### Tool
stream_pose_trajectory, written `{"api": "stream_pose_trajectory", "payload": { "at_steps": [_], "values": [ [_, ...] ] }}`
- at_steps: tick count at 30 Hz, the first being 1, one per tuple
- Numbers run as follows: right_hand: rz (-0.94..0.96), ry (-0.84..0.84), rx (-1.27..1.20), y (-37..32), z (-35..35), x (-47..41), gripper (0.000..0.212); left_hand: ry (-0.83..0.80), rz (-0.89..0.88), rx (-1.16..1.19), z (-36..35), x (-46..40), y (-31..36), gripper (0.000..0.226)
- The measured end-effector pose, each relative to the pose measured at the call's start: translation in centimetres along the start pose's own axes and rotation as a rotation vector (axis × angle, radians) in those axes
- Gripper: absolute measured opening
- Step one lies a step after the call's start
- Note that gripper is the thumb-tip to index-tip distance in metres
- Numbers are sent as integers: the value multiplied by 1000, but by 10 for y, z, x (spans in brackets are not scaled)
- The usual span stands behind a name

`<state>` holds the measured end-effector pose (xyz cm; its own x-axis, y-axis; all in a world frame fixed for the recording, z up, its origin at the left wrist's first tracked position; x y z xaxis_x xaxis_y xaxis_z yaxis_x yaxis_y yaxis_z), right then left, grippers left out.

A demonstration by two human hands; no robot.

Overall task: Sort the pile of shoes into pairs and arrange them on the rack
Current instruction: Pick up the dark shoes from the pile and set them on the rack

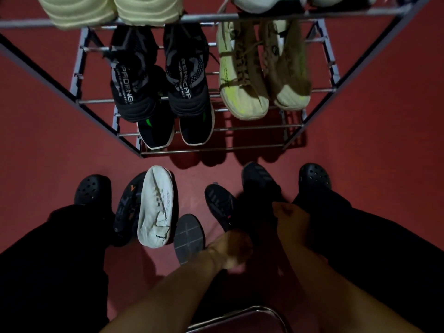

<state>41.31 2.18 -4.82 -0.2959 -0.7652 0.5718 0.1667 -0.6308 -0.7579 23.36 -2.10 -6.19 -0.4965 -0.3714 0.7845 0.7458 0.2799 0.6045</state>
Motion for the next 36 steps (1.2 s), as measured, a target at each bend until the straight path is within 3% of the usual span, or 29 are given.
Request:
{"api": "stream_pose_trajectory", "payload": {
  "at_steps": [3,6,8,11,15,17,21,23,25,26,31,36],
  "values": [
    [56,-41,59,-26,-8,8,10,-23,4,0,-12,-3,-3,39],
    [112,-70,110,-48,-25,20,19,107,-42,120,-8,6,-14,23],
    [133,-89,132,-56,-39,28,20,246,-35,264,5,18,-28,15],
    [101,-152,115,-57,-64,43,20,312,-22,518,19,36,-48,18],
    [62,-284,79,-46,-107,60,13,485,20,413,39,60,-72,28],
    [43,-383,67,-37,-129,65,12,503,54,440,43,68,-85,32],
    [-13,-742,99,-16,-165,70,8,470,134,714,47,79,-109,34],
    [-116,-763,207,2,-157,61,15,472,164,652,49,84,-116,27],
    [-85,-681,463,17,-133,46,19,472,161,640,46,82,-116,6],
    [-67,-654,550,23,-120,40,19,469,163,622,43,79,-115,7],
    [-65,-769,765,55,-87,28,36,373,83,464,15,46,-98,22],
    [-96,-887,888,79,-81,18,45,289,75,124,4,19,-77,61]
  ]
}}
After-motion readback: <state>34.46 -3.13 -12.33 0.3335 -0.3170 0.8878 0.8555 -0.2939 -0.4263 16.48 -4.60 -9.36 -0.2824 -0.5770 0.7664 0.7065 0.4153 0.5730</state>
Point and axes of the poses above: each hand's wrist, its own x-axis away from the middle knuckle, its own z-axis out of the back of the hand, y = z × x, the point moved 5 cm from there along -x, towards the middle knuckle, and after that the axes turned 13 degrees about -y, right-handed, at the moved point
